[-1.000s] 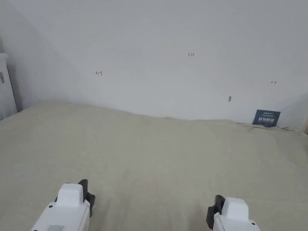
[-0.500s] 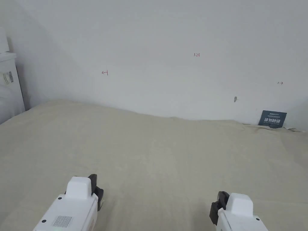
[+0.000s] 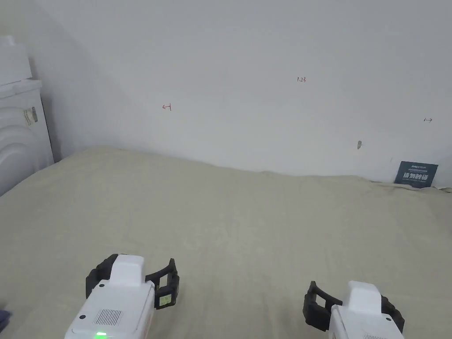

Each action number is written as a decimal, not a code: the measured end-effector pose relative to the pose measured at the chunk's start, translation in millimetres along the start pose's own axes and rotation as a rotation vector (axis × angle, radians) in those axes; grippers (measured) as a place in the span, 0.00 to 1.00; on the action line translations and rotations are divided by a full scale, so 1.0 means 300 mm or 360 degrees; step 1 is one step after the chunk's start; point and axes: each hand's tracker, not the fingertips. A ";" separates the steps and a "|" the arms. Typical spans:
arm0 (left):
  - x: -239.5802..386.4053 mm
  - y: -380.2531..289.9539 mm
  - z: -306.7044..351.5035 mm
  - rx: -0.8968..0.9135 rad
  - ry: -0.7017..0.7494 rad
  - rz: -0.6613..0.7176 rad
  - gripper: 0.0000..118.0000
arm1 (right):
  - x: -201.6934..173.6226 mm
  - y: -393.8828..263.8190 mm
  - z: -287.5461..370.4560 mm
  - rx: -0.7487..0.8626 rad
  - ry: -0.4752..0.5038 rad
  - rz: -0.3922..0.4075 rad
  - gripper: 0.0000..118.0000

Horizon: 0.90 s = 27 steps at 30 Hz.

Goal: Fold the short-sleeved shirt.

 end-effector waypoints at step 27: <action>0.002 0.021 -0.014 0.0081 0.0018 0.0199 1.00 | 0.005 0.078 -0.028 -0.0242 -0.0056 -0.0253 0.88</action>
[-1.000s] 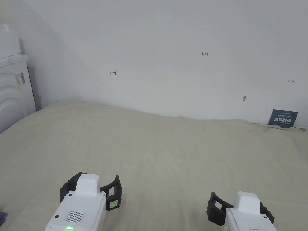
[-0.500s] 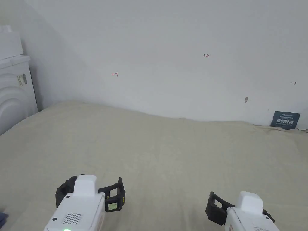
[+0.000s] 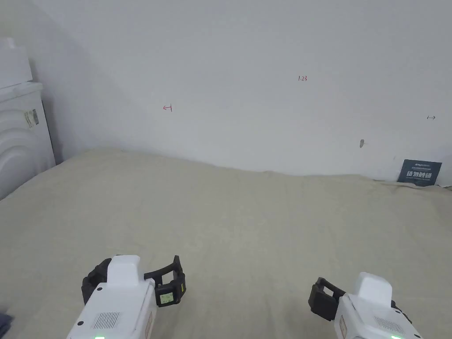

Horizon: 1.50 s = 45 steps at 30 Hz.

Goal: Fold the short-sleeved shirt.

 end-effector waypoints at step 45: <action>0.007 -0.004 0.023 -0.0155 -0.0020 -0.0108 1.00 | -0.041 -0.027 0.007 -0.0071 -0.0061 0.0074 0.88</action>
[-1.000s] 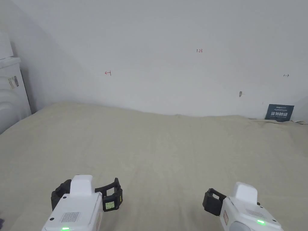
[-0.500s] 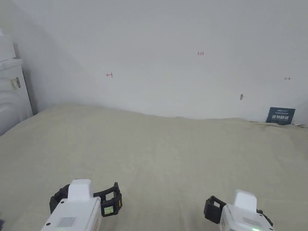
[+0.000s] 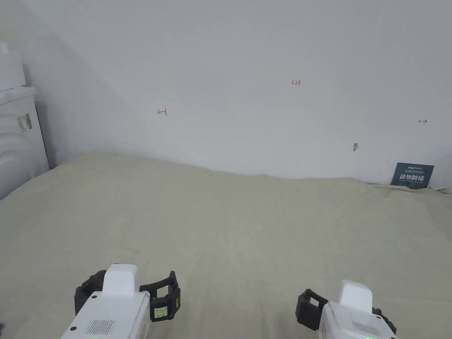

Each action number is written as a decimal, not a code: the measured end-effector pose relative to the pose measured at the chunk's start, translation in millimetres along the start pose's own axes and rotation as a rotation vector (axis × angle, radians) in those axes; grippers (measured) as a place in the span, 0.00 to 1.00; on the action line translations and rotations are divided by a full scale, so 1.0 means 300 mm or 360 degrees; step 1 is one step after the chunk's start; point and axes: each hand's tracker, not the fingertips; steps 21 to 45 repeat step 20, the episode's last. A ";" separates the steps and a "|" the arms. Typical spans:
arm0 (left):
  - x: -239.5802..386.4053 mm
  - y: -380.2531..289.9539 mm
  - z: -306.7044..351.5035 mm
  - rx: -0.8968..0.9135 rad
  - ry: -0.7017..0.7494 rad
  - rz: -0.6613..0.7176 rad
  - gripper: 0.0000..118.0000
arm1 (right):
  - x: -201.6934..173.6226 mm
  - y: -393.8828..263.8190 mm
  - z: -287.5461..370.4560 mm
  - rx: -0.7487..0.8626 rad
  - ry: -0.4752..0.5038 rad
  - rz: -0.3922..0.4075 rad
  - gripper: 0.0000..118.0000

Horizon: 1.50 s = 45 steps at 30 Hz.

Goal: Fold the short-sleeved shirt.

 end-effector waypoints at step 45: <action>0.007 0.026 -0.024 0.0039 -0.0019 -0.0031 1.00 | 0.018 0.010 0.002 0.0102 0.0158 -0.0029 0.88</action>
